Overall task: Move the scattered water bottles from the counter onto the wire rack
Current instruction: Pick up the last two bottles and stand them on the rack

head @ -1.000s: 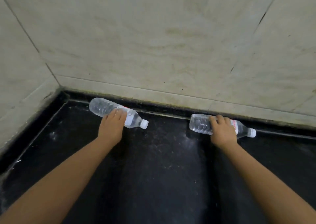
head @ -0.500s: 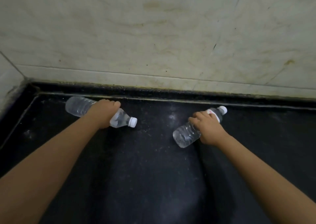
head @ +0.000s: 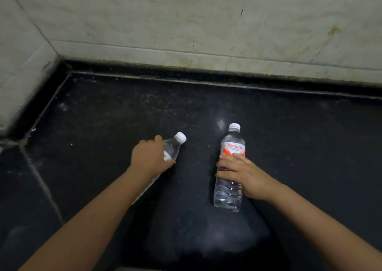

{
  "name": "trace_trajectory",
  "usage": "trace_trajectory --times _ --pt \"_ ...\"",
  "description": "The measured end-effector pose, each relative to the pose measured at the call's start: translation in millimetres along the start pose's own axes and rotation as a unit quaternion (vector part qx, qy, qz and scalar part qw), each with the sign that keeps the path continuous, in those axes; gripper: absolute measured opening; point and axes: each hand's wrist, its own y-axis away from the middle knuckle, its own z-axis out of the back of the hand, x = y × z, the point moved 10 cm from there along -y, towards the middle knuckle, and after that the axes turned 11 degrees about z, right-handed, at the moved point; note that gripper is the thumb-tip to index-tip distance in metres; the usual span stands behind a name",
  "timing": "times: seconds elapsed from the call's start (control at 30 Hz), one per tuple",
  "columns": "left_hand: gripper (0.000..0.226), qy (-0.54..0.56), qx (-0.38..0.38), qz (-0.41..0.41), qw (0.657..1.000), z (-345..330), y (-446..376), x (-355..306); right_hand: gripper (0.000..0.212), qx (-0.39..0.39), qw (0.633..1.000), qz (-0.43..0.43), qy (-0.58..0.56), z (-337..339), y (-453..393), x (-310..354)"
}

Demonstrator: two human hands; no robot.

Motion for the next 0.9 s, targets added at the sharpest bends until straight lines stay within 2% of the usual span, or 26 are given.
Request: trace_trajectory --times 0.13,0.27,0.33,0.43,0.47,0.53,0.6,0.63,0.73,0.8,0.9 --pt "0.053 -0.002 0.001 0.009 1.000 -14.7 49.9 -18.9 0.053 0.013 0.999 0.050 0.015 2.5 29.9 25.2" --pt "0.058 0.012 -0.047 -0.025 0.999 -24.5 94.0 -34.5 0.054 0.067 0.995 0.058 -0.053 -4.3 57.9 36.3" --pt "0.060 0.044 -0.076 -0.023 0.996 -31.3 103.8 -26.0 0.047 0.037 0.993 -0.004 -0.113 2.5 62.8 30.4" --pt "0.066 0.064 -0.044 -0.029 0.997 -49.7 108.0 -19.3 0.037 -0.084 0.983 -0.148 -0.066 26.7 53.3 18.6" --pt "0.064 0.066 -0.049 -0.034 0.996 -51.7 108.8 -20.0 0.040 -0.079 0.969 -0.223 -0.077 23.3 49.8 11.3" --pt "0.063 0.052 -0.078 -0.054 0.994 -46.4 113.0 -26.2 0.056 -0.018 0.925 -0.363 -0.110 4.5 46.5 1.4" --pt "0.065 0.047 -0.069 -0.048 0.995 -44.5 114.2 -28.5 0.069 0.006 0.891 -0.443 -0.097 -1.8 43.2 -2.7" --pt "0.066 0.031 -0.064 -0.030 0.997 -46.6 112.8 -25.4 0.074 0.013 0.881 -0.466 -0.083 -5.3 43.0 -5.3" --pt "0.071 0.006 -0.055 -0.050 0.997 -50.7 112.4 -27.7 0.081 0.023 0.856 -0.510 -0.078 -11.8 48.6 -10.1" --pt "0.073 -0.004 -0.064 -0.044 0.997 -53.2 109.8 -26.8 0.081 0.018 0.839 -0.535 -0.100 -13.1 56.8 -12.0" --pt "0.067 0.014 -0.030 -0.051 0.998 -50.7 109.0 -29.0 0.079 0.008 0.828 -0.551 -0.107 -10.6 63.2 -10.2"
